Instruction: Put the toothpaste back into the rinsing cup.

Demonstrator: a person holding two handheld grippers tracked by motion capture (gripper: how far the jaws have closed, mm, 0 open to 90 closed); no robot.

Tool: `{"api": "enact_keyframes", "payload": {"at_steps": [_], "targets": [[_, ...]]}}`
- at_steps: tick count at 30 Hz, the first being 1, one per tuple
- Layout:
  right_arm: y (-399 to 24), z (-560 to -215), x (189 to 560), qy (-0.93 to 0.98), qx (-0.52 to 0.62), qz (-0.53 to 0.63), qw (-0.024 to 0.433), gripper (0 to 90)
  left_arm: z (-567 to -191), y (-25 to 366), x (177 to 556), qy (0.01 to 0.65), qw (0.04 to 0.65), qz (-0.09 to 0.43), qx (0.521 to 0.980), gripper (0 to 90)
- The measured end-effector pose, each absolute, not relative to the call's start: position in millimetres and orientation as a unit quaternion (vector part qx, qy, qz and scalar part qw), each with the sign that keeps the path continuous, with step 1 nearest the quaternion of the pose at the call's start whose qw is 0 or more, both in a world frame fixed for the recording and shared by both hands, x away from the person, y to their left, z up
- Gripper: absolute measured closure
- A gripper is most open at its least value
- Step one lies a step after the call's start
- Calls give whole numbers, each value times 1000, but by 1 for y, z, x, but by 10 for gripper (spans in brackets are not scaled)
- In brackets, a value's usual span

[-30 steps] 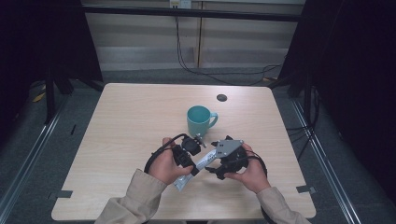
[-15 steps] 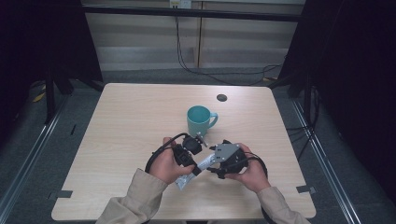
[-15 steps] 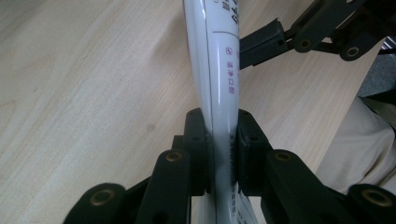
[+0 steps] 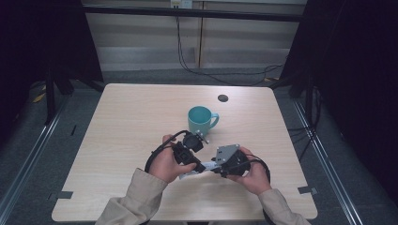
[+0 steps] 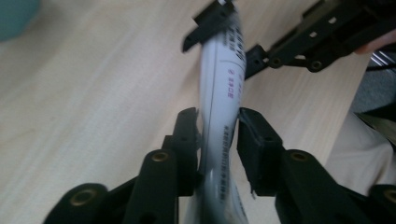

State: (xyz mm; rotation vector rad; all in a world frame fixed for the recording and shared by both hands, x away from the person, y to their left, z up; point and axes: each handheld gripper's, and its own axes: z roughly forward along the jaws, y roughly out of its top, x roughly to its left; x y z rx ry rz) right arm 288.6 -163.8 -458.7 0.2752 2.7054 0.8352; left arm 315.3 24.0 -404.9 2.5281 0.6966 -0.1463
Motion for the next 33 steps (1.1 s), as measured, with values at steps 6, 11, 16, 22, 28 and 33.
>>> {"api": "enact_keyframes", "payload": {"at_steps": [6,11,16,22,28,33], "targets": [[-175,-460,291,940,131,284,134,653,-393,37,320,269,288,-41,918,485],[-184,-458,293,936,157,288,129,656,-385,45,324,276,305,-32,911,413],[-194,-456,296,931,181,289,130,659,-378,56,327,295,331,-22,896,369],[-206,-452,299,924,207,294,129,659,-376,65,328,298,334,-24,894,355],[-216,-452,304,917,231,298,129,660,-379,68,328,301,336,-28,892,335],[-217,-450,306,911,244,305,132,660,-388,65,328,302,342,-42,889,326]]}}
